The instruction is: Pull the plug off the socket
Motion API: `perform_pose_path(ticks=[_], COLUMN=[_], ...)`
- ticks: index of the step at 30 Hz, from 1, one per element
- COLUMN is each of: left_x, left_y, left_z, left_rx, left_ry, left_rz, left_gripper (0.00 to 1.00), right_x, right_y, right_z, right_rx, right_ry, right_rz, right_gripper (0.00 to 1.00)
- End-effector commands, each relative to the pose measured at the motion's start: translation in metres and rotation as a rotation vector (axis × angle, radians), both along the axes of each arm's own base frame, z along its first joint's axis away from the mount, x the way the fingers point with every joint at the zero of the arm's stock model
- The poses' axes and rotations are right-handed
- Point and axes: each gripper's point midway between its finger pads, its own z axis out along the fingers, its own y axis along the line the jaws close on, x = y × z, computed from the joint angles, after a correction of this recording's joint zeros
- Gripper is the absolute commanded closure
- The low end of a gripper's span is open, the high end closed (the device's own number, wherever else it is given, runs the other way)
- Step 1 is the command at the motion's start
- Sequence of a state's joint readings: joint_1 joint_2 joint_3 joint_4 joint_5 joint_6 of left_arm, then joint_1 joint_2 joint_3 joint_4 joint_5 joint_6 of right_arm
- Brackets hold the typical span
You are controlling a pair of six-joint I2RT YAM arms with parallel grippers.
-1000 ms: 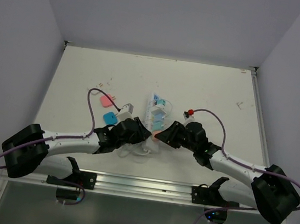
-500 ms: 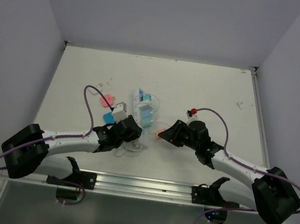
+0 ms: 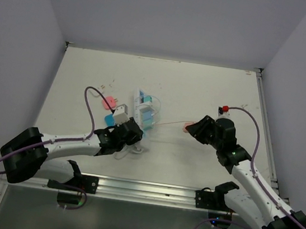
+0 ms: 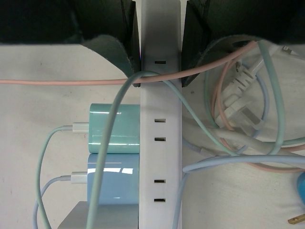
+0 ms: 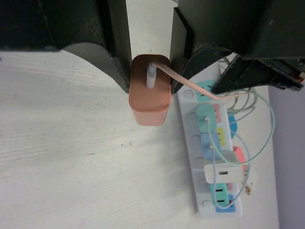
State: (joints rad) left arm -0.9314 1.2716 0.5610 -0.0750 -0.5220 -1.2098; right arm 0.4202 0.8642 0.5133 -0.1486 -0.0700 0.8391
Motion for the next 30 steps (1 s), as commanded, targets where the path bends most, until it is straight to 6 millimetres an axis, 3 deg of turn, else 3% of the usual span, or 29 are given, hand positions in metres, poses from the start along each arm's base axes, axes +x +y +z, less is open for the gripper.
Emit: perform_pose_path(ticks=[1,4,8,12,19,22,23,26,30], left_x=[-0.011,-0.011,-0.008,-0.004,-0.003,-0.003,-0.003,-0.004,-0.004], left_y=[0.042,0.041,0.031,0.010,-0.018,-0.025,-0.027,-0.029,-0.026], left_z=[-0.025,-0.022,-0.014,-0.002,0.002,0.001,0.002,0.000,-0.002], left_rx=[0.215,0.206,0.177,0.093,0.014,0.003,-0.003,0.004,0.014], left_ry=[0.049,0.038,-0.002,-0.059,-0.084,-0.080,-0.082,-0.073,-0.069], left_rz=[0.022,0.014,-0.039,-0.114,-0.210,-0.237,-0.242,-0.255,-0.249], left_gripper=[1.00,1.00,1.00,1.00,1.00,1.00,1.00,1.00,1.00], right_x=[0.000,-0.006,-0.022,-0.044,-0.076,-0.081,-0.080,-0.080,-0.073], right_y=[-0.032,-0.033,-0.017,0.004,0.032,0.036,0.036,0.038,0.039], right_z=[-0.008,-0.021,-0.045,-0.066,-0.072,-0.074,-0.073,-0.063,-0.030], right_rx=[-0.115,-0.141,-0.108,-0.077,0.017,0.021,0.020,0.024,0.003], right_ry=[0.052,0.098,0.184,0.289,0.358,0.373,0.366,0.340,0.251], right_rz=[-0.076,-0.056,0.052,0.225,0.473,0.508,0.510,0.529,0.562], right_gripper=[1.00,1.00,1.00,0.96,0.85,0.65,0.49,0.26,0.14])
